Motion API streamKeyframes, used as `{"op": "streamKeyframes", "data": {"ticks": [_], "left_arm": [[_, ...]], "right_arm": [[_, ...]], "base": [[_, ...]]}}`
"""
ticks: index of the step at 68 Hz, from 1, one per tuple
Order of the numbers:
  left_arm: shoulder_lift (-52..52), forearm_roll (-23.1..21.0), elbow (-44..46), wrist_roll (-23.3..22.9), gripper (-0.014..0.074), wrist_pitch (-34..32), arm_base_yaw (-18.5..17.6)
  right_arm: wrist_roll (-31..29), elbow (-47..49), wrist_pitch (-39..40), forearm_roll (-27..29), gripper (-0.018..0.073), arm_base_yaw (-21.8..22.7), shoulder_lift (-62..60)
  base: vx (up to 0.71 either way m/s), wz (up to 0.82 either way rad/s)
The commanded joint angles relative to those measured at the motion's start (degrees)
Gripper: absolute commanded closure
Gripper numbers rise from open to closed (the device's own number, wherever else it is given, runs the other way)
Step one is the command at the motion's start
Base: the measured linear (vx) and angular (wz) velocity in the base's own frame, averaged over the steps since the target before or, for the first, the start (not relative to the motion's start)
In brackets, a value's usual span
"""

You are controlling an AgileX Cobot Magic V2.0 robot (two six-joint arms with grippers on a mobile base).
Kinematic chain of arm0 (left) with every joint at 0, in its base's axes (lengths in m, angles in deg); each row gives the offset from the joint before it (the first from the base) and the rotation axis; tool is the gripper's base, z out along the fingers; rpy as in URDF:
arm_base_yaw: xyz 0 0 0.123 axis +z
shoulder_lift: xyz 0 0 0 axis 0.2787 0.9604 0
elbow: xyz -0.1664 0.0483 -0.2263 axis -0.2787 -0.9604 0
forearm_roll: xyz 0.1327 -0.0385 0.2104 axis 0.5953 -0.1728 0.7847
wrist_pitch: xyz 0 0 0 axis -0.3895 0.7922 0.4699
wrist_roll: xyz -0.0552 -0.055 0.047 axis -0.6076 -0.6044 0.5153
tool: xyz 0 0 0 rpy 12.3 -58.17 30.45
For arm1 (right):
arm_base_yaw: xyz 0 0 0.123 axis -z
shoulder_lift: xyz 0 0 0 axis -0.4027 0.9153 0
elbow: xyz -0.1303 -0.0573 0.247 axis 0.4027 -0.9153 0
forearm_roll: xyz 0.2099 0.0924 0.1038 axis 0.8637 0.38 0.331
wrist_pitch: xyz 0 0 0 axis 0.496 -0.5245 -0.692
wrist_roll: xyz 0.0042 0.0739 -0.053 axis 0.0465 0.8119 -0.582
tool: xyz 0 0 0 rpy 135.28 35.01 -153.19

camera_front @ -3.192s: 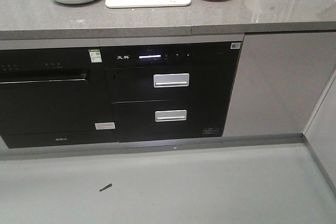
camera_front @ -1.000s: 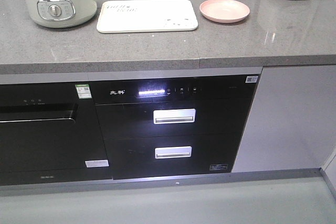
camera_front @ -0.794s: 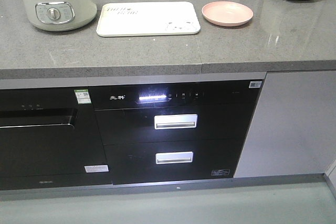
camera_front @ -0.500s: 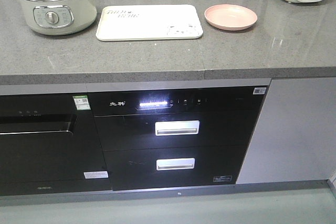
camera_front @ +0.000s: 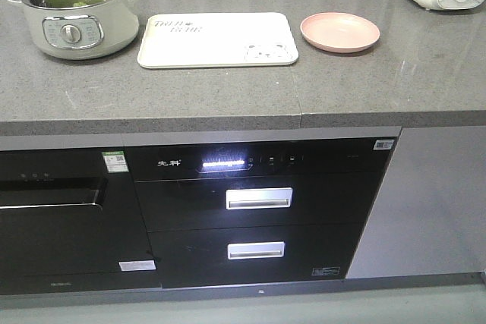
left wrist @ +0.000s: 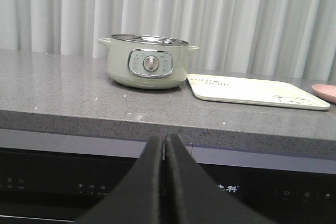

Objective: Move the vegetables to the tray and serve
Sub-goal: 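Continue driving forward and stop facing the tray at the counter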

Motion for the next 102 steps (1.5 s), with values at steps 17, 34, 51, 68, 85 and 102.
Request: {"op": "streamKeyframes", "data": {"ticks": [17, 34, 51, 68, 85, 102], "left_arm": [[0.31, -0.03, -0.47, -0.50, 0.0603, -3.99, -0.19], [0.31, -0.03, -0.47, -0.50, 0.0603, -3.99, -0.19], [0.31, -0.03, -0.47, -0.50, 0.0603, -3.99, -0.19], [0.31, -0.03, -0.47, -0.50, 0.0603, -3.99, -0.19], [0.31, -0.03, -0.47, -0.50, 0.0603, -3.99, -0.19], [0.31, -0.03, -0.47, -0.50, 0.0603, -3.99, -0.19]], "right_arm": [[-0.32, -0.35, 3.92, -0.22, 0.0564, 0.35, -0.02], [-0.32, -0.35, 3.92, -0.22, 0.0564, 0.35, -0.02], [-0.32, -0.35, 3.92, -0.22, 0.0564, 0.35, -0.02], [-0.32, -0.35, 3.87, -0.22, 0.0564, 0.35, -0.02], [-0.32, -0.35, 3.87, -0.22, 0.0564, 0.35, -0.02], [-0.32, -0.35, 3.87, -0.22, 0.0564, 0.35, -0.02]], "base": [[0.06, 0.01], [0.06, 0.01], [0.06, 0.01], [0.06, 0.01], [0.07, 0.01], [0.08, 0.01]]}}
